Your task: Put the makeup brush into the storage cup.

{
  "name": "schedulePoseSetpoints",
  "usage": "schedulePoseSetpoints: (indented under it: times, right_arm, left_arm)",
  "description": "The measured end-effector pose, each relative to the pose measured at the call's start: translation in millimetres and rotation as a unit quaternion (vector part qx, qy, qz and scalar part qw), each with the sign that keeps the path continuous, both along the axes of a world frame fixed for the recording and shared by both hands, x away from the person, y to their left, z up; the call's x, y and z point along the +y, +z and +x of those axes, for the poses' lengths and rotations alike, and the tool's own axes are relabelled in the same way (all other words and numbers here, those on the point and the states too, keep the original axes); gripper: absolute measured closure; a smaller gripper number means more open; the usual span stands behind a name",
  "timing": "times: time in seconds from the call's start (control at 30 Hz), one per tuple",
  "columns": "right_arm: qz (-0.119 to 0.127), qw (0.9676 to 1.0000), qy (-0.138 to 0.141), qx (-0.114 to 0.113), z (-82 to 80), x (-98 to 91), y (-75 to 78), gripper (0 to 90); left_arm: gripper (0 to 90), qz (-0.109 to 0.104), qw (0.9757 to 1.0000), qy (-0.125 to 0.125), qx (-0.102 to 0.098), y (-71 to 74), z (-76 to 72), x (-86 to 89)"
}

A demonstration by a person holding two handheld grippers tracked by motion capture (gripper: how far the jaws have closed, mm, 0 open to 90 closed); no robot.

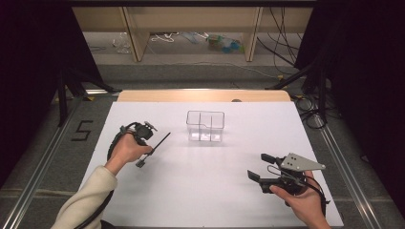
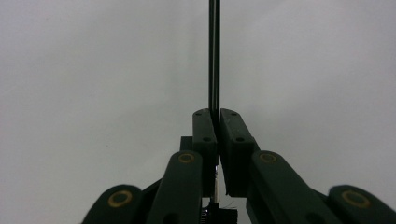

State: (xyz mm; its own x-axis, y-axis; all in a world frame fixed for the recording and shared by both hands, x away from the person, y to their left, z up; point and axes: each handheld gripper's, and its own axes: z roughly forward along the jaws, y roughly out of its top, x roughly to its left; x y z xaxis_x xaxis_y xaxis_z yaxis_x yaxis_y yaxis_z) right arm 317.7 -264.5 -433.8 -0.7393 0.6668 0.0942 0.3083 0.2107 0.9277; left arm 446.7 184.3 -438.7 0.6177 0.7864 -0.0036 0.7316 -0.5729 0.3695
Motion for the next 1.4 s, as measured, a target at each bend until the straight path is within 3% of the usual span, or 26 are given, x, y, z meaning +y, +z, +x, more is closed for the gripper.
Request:
schedulePoseSetpoints:
  times: [0.1, 0.2, 0.27, 0.33, 0.7, 1.4]
  right_arm:
    - [0.008, 1.0, 0.004, 0.002, 0.5, 0.6, -0.7, 20.7]
    - [-0.003, 1.0, 0.002, 0.002, 0.0, -0.2, 0.2, 20.6]
    - [-0.004, 0.9999, 0.005, -0.01, 1.3, -0.1, -0.1, 20.6]
    - [-0.003, 1.0, 0.004, 0.003, 0.1, 0.4, 0.0, 20.6]
    - [-0.007, 0.9999, 0.007, -0.001, 0.6, -0.1, 0.0, 20.6]
    - [-0.002, 0.9999, 0.013, -0.004, 1.2, 1.7, -1.3, 21.2]
  left_arm:
    - [85.4, -0.006, 0.9999, -0.007, -0.007, 1.6, -6.8, 1.6]
    - [85.3, -0.002, 0.9998, -0.015, -0.009, 3.3, -10.1, 4.0]
    - [85.3, -0.009, 0.9996, -0.019, -0.017, 3.6, -16.1, 6.2]
    - [85.3, -0.012, 0.9995, -0.024, -0.02, 3.8, -20.0, 7.2]
    - [85.3, -0.023, 0.9977, -0.05, -0.04, 7.0, -39.7, 5.1]
    - [85.3, -0.032, 0.9943, -0.089, -0.049, 12.3, -67.3, -9.4]
